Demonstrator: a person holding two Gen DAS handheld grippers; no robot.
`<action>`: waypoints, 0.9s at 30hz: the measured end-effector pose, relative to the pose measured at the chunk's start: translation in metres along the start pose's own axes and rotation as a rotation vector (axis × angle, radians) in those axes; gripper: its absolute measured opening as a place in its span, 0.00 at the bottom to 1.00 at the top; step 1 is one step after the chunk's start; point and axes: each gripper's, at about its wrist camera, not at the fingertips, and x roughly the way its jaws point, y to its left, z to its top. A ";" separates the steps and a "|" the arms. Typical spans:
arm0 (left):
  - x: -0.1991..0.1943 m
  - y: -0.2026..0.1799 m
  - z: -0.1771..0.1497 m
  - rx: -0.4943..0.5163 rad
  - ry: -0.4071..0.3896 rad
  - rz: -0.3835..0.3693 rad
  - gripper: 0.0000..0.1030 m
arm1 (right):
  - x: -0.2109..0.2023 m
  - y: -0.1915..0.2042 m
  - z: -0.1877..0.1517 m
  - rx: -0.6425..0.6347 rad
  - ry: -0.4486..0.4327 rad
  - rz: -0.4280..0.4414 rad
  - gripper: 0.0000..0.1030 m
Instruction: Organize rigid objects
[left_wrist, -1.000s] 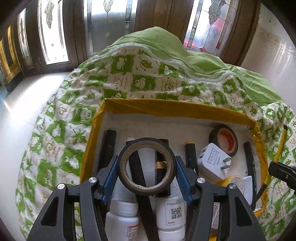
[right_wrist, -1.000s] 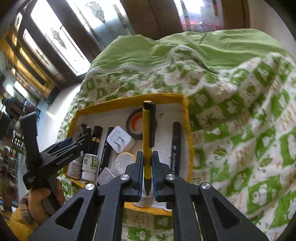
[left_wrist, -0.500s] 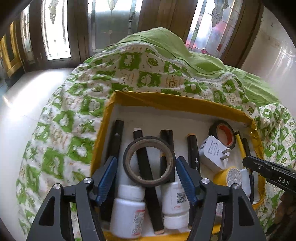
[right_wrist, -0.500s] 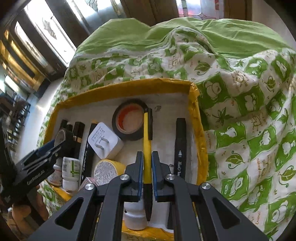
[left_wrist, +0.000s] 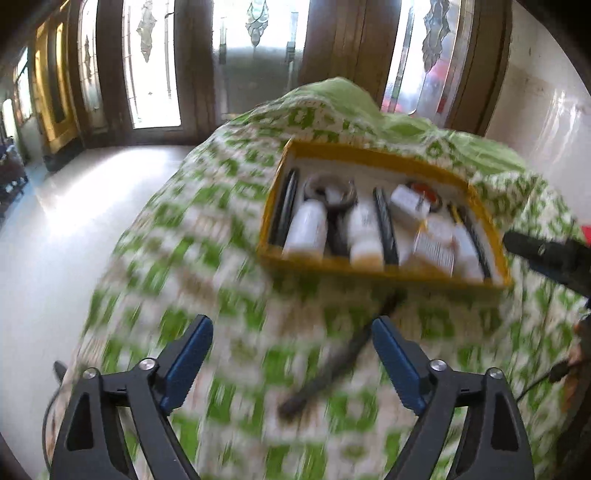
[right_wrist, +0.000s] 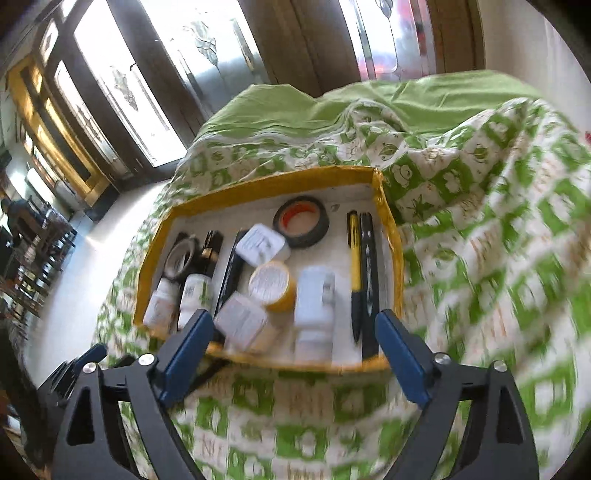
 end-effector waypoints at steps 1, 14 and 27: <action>-0.006 -0.001 -0.005 -0.001 0.004 0.008 0.88 | -0.006 0.003 -0.007 -0.012 -0.009 -0.004 0.93; -0.066 -0.025 -0.018 0.126 -0.114 0.090 0.99 | -0.054 0.025 -0.064 -0.062 -0.122 -0.113 1.00; -0.108 -0.046 -0.012 0.151 -0.153 0.060 0.99 | -0.085 0.023 -0.082 -0.057 -0.167 -0.143 1.00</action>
